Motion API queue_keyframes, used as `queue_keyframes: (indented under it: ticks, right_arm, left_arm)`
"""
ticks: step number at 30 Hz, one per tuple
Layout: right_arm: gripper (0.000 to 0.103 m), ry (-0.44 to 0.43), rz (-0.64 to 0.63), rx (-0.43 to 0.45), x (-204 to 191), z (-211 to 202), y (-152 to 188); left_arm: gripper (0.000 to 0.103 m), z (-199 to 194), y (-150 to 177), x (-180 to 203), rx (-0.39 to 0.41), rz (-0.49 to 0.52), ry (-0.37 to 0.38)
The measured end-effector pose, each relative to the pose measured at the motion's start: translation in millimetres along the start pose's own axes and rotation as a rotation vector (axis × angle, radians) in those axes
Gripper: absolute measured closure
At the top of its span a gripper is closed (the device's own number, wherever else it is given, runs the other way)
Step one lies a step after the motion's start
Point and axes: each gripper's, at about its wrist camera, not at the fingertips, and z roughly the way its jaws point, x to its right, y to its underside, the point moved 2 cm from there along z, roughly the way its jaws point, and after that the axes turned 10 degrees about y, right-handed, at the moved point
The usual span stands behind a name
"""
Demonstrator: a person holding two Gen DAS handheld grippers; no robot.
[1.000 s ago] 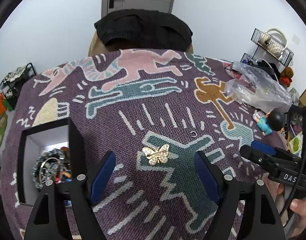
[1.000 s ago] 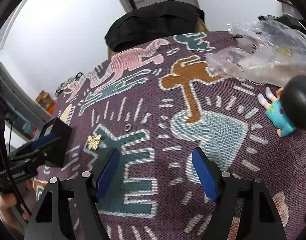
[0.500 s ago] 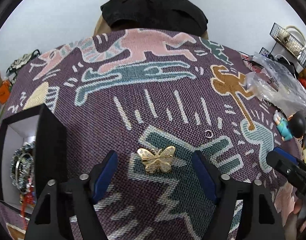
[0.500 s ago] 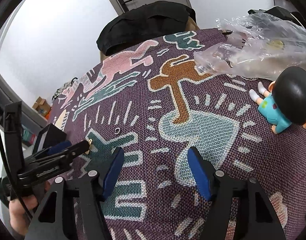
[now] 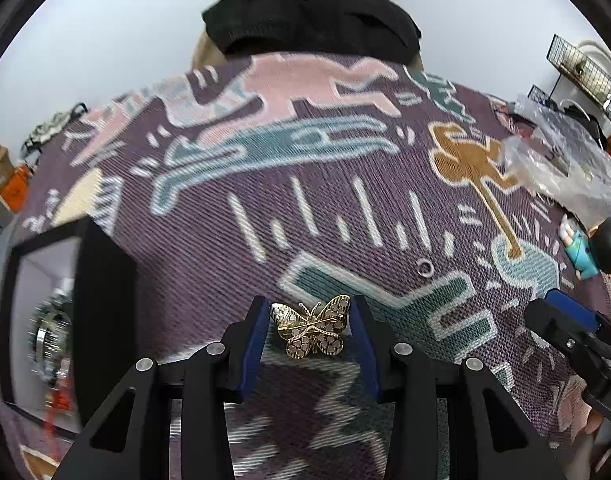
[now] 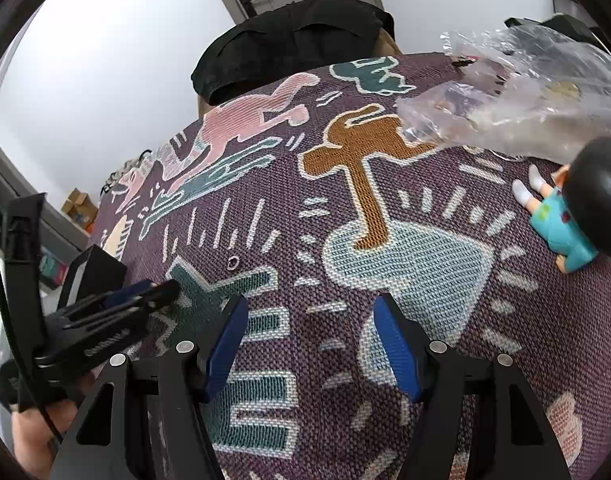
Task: Organize jewelry
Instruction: 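Reach the left gripper to the gold butterfly brooch and grasp it, then drop the brooch into the black box from the left gripper while right grasps the small silver ring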
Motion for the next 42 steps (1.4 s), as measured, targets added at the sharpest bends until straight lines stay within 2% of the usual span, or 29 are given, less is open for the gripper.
queue_keyframes:
  ticks: [6,9,13,18,26,30,34,39,42]
  right_arm:
    - [0.038,-0.009,-0.044,-0.014,-15,7,-4]
    - [0.049,-0.022,-0.076,-0.026,-25,11,-7]
    - [0.051,-0.031,-0.107,-0.037,-34,17,-11]
    - [0.062,-0.037,-0.152,-0.056,-48,25,-18]
    - [0.064,-0.009,-0.235,-0.067,-75,36,-26]
    - [0.071,0.005,-0.269,-0.082,-85,44,-27]
    - [0.074,0.048,-0.3,-0.098,-91,53,-26]
    - [0.089,0.113,-0.344,-0.094,-96,57,-25]
    - [0.089,0.098,-0.36,-0.092,-101,52,-26]
  left_arm:
    - [0.06,-25,-8,-4,0.046,0.009,0.032]
    - [0.06,-37,-11,-8,0.069,0.011,0.038]
    - [0.06,-53,-15,-16,0.099,0.009,0.037]
    - [0.06,-72,-19,-29,0.132,-0.003,0.03]
    - [0.06,-97,-18,-55,0.173,-0.025,0.018]
    - [0.06,-106,-15,-69,0.182,-0.039,0.014]
    - [0.06,-112,-12,-84,0.192,-0.06,0.009]
    - [0.06,-119,-9,-101,0.203,-0.082,0.004]
    - [0.06,-124,-7,-111,0.209,-0.096,-0.001]
